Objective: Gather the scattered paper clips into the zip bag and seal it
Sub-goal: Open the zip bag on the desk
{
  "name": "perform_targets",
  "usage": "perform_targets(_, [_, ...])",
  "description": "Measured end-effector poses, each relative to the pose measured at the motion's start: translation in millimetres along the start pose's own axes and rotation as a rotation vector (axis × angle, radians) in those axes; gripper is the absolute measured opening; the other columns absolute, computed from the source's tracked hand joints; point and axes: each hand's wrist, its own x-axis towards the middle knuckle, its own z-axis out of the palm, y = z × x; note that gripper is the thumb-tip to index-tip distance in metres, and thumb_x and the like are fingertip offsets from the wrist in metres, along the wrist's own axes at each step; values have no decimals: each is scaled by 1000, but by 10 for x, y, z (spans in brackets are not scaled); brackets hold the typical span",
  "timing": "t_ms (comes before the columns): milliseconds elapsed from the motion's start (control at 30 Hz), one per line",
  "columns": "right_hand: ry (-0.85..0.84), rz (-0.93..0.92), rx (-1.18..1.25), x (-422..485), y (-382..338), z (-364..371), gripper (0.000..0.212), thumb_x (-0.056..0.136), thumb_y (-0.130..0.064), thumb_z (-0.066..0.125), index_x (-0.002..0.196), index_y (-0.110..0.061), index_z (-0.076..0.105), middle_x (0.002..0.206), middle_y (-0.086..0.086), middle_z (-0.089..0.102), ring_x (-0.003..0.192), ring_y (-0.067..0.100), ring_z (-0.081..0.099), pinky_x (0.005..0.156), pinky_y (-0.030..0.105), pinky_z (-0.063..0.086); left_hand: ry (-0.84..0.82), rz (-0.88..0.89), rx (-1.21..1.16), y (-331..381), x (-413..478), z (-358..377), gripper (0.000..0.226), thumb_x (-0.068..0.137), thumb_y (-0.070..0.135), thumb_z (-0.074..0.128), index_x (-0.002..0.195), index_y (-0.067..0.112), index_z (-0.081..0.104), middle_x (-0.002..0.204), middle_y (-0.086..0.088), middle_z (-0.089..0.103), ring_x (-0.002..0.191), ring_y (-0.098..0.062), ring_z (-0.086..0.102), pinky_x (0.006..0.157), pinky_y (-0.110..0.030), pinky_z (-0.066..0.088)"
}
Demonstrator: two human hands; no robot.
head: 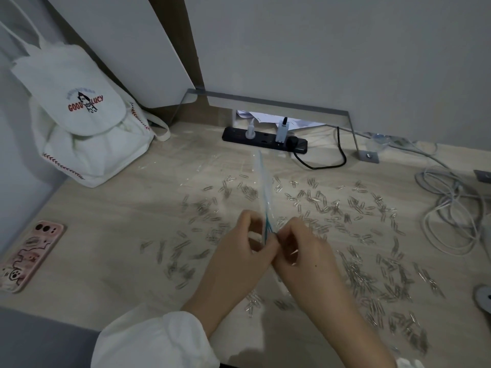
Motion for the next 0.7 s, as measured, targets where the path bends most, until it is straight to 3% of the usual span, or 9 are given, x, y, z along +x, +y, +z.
perform_targets(167, [26, -45, -121, 18, 23, 40, 7, 84, -21, 56, 84, -23, 49, 69, -8, 58, 62, 9, 57, 57, 29, 47, -1, 94, 273, -14, -4, -58, 12, 89, 25, 49, 83, 34, 44, 78, 9, 59, 72, -5, 59, 69, -29, 50])
perform_targets(333, [33, -55, -316, 20, -75, 60, 23, 85, -21, 50, 66, -19, 37, 56, -5, 42, 52, 15, 42, 47, 25, 31, 114, 77, 405, -45, -45, -179, 11, 85, 27, 51, 91, 33, 44, 70, 12, 54, 67, -1, 52, 56, -16, 36])
perform_targets(467, [102, 48, -324, 21, -107, -5, 21, 81, -19, 50, 64, -16, 37, 54, -5, 42, 50, 18, 40, 45, 28, 28, 264, 6, 530, -83, -6, -383, 14, 83, 28, 51, 93, 34, 44, 75, 15, 53, 70, -3, 51, 55, -17, 32])
perform_targets(567, [-2, 1, -344, 14, -115, 19, 16, 81, -20, 49, 71, -18, 38, 62, -6, 44, 56, 13, 42, 48, 22, 28, 165, -9, 565, -122, 33, -458, 17, 83, 26, 49, 96, 35, 42, 91, 18, 51, 78, -2, 51, 62, -22, 35])
perform_targets(700, [-56, -25, -352, 28, -130, 126, 15, 84, -20, 48, 81, -21, 33, 66, -7, 44, 59, 18, 44, 47, 18, 26, 72, 68, 581, -85, 2, -327, 8, 87, 38, 47, 84, 31, 45, 71, 13, 51, 68, -5, 50, 55, -15, 30])
